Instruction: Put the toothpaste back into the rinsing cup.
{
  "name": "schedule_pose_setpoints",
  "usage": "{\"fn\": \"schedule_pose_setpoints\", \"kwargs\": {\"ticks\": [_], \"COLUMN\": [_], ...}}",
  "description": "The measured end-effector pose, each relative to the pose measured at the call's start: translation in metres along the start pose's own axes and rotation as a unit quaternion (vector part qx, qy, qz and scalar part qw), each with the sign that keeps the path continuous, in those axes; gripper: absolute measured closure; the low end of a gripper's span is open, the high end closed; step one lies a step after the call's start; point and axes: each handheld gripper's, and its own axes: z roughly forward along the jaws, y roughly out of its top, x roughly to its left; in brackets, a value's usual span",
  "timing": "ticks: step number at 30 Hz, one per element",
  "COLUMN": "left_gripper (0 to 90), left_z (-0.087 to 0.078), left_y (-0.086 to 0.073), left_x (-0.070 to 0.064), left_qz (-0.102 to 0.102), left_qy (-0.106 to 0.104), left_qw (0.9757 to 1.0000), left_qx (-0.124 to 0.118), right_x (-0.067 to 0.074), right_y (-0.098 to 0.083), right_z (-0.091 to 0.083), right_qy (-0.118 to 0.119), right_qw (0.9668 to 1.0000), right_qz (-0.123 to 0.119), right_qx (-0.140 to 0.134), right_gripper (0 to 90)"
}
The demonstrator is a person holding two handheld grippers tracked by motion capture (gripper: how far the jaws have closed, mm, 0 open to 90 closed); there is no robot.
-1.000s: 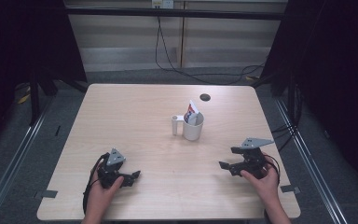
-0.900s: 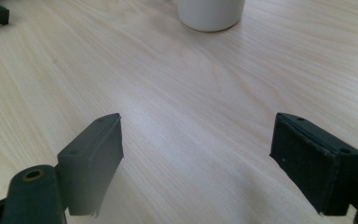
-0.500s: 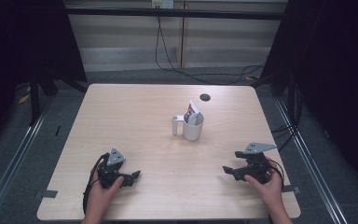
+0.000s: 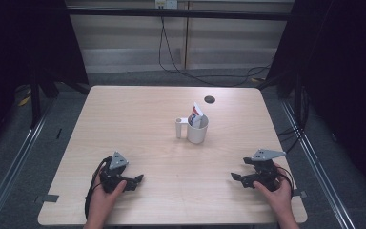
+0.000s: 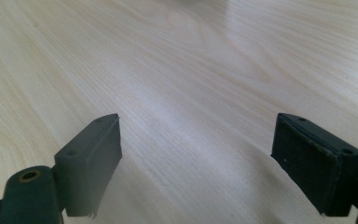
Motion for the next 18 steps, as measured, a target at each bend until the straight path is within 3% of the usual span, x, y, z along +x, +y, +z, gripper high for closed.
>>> {"fn": "schedule_pose_setpoints", "kwargs": {"ticks": [18], "left_gripper": [15.1], "left_z": [0.0], "left_y": [0.0], "left_x": [0.0], "left_qz": [0.0], "left_qy": [-0.001], "left_qw": [1.0], "left_qx": [0.0], "right_x": [0.001], "right_y": [-0.013], "right_z": [0.004], "right_qy": [-0.014], "right_qw": [0.9993], "right_qz": [-0.027], "right_qx": [0.023], "right_gripper": [14.1]}}
